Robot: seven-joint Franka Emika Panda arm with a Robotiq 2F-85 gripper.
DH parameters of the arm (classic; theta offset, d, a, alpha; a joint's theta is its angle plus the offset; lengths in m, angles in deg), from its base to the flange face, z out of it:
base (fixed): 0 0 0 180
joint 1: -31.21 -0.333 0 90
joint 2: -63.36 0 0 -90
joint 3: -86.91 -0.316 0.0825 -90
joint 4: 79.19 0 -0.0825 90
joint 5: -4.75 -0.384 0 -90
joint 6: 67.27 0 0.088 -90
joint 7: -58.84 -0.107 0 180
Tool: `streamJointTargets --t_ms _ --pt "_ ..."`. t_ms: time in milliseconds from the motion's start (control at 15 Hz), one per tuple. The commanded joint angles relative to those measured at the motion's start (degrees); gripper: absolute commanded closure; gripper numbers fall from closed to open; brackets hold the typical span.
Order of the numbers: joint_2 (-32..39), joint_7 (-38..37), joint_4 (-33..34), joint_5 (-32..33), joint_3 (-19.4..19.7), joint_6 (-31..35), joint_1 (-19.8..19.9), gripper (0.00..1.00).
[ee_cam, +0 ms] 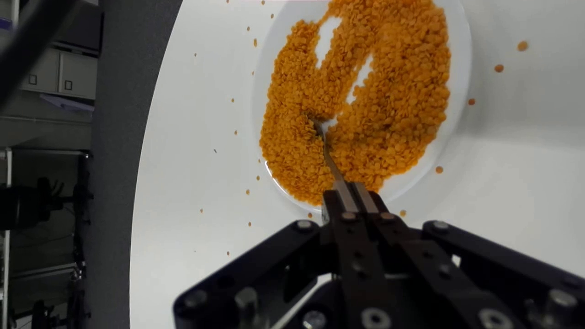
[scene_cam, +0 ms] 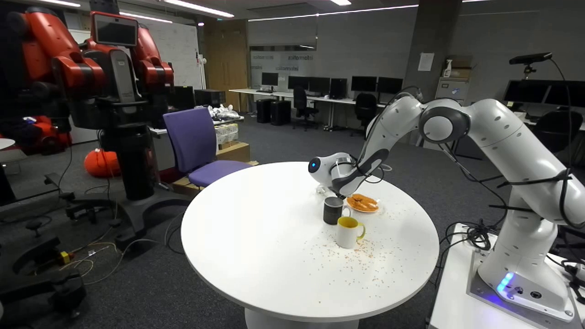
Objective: Use the spoon to take some of the contents of the bowl and place in the cup
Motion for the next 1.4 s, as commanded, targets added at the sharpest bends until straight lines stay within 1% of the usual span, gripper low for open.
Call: streamJointTargets --t_ms 0,333,1000,1333 --pt "-2.0 -2.4 -2.7 1.3 -0.5 1.8 -0.3 0.99" --pt "-2.5 -3.3 -3.0 1.6 -0.5 1.4 -1.0 0.99" --pt "-3.0 -4.4 -3.1 2.0 -0.1 0.9 -1.3 0.99" --pt "-3.7 -6.8 -3.7 1.7 0.0 1.0 -1.3 0.99"
